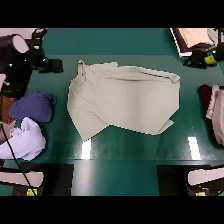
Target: Fold the shirts.
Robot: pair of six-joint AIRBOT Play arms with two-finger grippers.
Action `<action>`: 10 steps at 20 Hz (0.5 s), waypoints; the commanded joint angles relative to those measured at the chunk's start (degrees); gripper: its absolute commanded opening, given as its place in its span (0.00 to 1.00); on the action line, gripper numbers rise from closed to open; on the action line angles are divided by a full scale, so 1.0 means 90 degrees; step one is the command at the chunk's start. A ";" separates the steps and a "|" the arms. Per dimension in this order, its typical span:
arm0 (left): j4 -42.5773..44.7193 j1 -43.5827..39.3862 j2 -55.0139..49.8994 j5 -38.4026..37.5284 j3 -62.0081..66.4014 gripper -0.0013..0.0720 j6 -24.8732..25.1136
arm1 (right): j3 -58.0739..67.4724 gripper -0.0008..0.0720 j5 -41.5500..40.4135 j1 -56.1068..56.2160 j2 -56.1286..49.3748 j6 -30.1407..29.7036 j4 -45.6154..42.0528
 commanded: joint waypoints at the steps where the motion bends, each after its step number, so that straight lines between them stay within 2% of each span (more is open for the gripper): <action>1: -0.0503 0.0333 0.0515 -0.0532 -0.1158 0.74 0.0129 | -0.1474 0.46 0.0141 -0.0291 0.0928 -0.0245 0.0537; 5: -0.1052 0.0318 0.0838 0.0284 -0.3140 0.74 0.0131 | -0.3298 0.46 -0.0544 -0.0187 0.2079 -0.0279 0.0668; 8: -0.1375 0.0318 0.0828 0.1173 -0.3808 0.74 0.0124 | -0.3959 0.46 -0.0716 0.0032 0.2533 -0.0277 0.0670; 10: -0.1664 0.0316 0.0804 0.1406 -0.3942 0.74 0.0131 | -0.4197 0.46 -0.0835 0.0199 0.2718 -0.0277 0.0670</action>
